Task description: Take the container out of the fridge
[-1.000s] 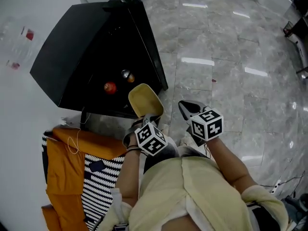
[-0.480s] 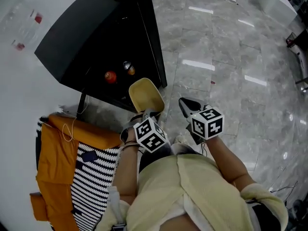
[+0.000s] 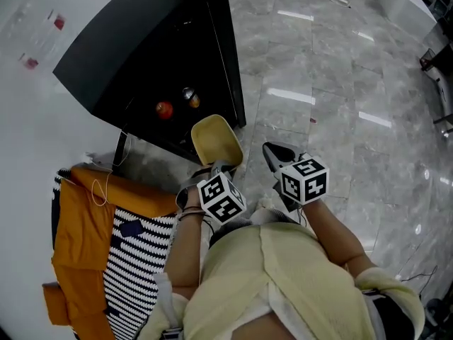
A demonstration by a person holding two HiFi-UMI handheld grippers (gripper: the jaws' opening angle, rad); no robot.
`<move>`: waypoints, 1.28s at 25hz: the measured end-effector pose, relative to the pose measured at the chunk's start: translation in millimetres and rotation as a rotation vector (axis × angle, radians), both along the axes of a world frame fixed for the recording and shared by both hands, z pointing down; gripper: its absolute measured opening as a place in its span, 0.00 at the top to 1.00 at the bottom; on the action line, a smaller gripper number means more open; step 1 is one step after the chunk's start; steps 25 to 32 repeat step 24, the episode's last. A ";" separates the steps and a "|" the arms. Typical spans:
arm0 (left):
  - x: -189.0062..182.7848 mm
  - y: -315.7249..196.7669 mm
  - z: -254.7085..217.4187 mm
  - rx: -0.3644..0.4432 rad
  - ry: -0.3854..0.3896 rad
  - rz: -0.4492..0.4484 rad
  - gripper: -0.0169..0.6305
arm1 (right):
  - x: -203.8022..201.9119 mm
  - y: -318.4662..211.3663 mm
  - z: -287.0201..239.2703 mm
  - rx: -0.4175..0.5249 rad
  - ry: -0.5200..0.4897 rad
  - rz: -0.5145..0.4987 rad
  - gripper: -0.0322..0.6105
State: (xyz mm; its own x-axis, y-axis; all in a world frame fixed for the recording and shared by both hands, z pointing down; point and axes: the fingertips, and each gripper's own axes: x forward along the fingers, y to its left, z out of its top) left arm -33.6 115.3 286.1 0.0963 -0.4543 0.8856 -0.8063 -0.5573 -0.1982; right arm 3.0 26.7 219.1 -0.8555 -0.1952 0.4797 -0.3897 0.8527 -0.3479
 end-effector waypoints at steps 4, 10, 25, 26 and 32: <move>-4.9 5.1 -1.0 -0.007 0.000 0.008 0.93 | -4.0 5.3 -2.7 0.003 -0.005 0.010 0.91; -8.6 14.2 3.0 -0.013 0.001 0.011 0.93 | -6.8 16.4 0.6 -0.001 -0.003 0.012 0.91; -9.5 20.3 8.6 -0.019 0.012 -0.008 0.93 | -7.3 21.9 -0.1 0.007 0.003 -0.006 0.91; -9.5 20.3 8.6 -0.019 0.012 -0.008 0.93 | -7.3 21.9 -0.1 0.007 0.003 -0.006 0.91; -9.5 20.3 8.6 -0.019 0.012 -0.008 0.93 | -7.3 21.9 -0.1 0.007 0.003 -0.006 0.91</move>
